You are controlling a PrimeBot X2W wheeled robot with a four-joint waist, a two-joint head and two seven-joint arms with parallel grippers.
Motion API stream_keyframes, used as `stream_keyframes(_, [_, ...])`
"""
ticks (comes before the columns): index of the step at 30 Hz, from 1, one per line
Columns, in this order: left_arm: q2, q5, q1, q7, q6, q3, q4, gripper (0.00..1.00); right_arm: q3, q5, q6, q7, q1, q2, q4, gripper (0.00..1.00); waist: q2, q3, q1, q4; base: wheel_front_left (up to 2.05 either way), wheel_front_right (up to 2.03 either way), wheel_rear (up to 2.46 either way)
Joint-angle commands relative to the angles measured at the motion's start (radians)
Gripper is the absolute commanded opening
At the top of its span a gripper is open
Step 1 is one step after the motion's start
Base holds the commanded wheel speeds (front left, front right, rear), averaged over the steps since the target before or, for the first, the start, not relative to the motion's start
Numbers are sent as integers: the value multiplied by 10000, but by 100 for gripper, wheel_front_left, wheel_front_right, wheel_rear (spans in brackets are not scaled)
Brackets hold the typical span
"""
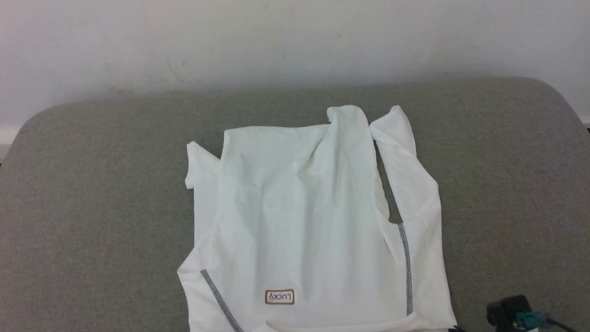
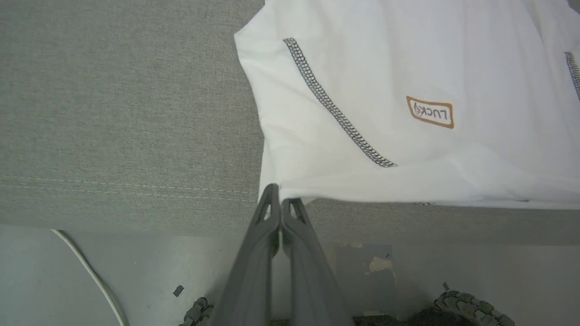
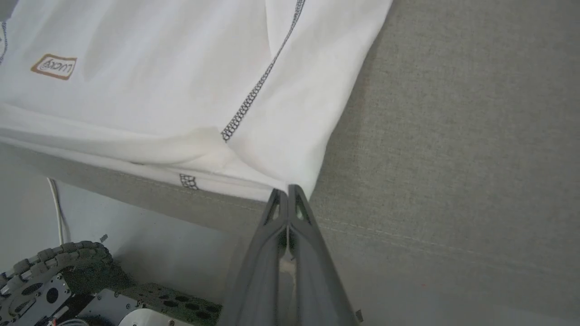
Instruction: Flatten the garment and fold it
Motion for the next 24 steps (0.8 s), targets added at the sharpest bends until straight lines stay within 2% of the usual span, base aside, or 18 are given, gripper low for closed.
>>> stream_keyframes(1, [361, 4, 192, 26, 483, 368, 220, 0, -723, -613, -272, 546, 590, 211, -747, 0, 0, 66, 2, 28, 0, 0, 0])
stream_keyframes(4, [226, -67, 205, -58, 494, 391, 453, 0, -844, -1170, -272, 1091, 1124, 884, -1748, 0, 0, 179, 2, 33, 0, 0, 0])
stream_keyframes(8, [-96, -207, -157, -137, 163, 213, 961, 0, -654, -1459, -272, 1289, 1064, 1173, -1798, 0, 0, 305, 2, 53, 0, 0, 0])
stream_keyframes(9, [-225, -262, -251, -159, 119, 187, 1061, 18, -547, -1536, -272, 1311, 1004, 1128, -1687, 27, 0, 324, 2, 60, 0, 0, 0])
stream_keyframes(10, [-225, -262, -251, -159, 119, 187, 1061, 18, -547, -1536, -272, 1311, 1004, 1128, -1687, 27, 0, 324, 2, 60, 0, 0, 0])
stream_keyframes(11, [-295, -255, -350, -184, 45, 119, 1134, 81, -514, -1531, -272, 1237, 929, 1141, -1607, 49, 0, 340, 2, 72, 0, 0, 0])
stream_keyframes(12, [-347, -256, -438, -205, -45, 55, 1205, 100, -519, -1511, -272, 1171, 876, 1169, -1527, 89, 0, 344, 2, 87, 0, 0, 0])
stream_keyframes(13, [-454, -290, -514, -323, -83, 94, 1246, 100, -472, -1553, -272, 1043, 824, 1126, -1507, 100, 0, 349, 2, 106, 0, 0, 0])
stream_keyframes(18, [-514, -63, -799, -1041, -61, 450, 930, 100, -850, -1547, -272, -608, 585, 1322, -2058, 100, 0, 289, 2, 144, 0, 0, 0])
stream_keyframes(24, [-117, 346, -1459, -1597, -111, 964, 566, 100, -978, -1570, -272, -1929, 277, 1328, -2692, 100, 0, 126, 2, 39, 0, 0, 0])
